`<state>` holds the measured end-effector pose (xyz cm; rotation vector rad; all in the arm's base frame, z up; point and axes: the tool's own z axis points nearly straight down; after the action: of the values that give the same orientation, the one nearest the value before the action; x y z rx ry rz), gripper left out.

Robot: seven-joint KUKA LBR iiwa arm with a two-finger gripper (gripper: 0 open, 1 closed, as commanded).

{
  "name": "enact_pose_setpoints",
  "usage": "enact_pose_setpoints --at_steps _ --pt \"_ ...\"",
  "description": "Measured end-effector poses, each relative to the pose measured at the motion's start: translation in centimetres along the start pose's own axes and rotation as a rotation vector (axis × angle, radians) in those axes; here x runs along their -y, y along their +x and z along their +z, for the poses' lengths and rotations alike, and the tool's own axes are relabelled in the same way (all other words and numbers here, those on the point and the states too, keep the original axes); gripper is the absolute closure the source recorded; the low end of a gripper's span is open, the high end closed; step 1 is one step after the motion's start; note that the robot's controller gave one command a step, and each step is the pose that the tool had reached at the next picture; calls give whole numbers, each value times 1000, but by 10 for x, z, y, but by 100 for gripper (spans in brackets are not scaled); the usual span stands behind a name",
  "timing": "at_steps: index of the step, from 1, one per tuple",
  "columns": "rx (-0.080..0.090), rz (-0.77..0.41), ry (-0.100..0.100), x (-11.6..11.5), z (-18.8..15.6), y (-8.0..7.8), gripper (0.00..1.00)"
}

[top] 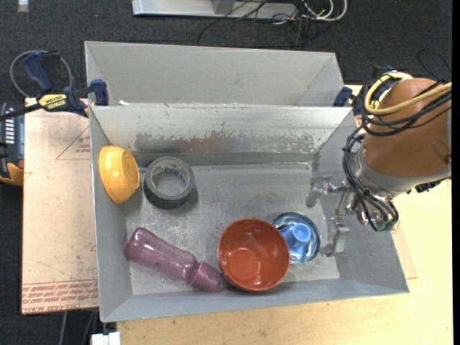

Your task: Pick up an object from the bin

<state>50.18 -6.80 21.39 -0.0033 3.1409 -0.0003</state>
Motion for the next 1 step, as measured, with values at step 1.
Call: enact_pose_setpoints --at_steps 1 --pt "1 0 0 0 0 0 0"
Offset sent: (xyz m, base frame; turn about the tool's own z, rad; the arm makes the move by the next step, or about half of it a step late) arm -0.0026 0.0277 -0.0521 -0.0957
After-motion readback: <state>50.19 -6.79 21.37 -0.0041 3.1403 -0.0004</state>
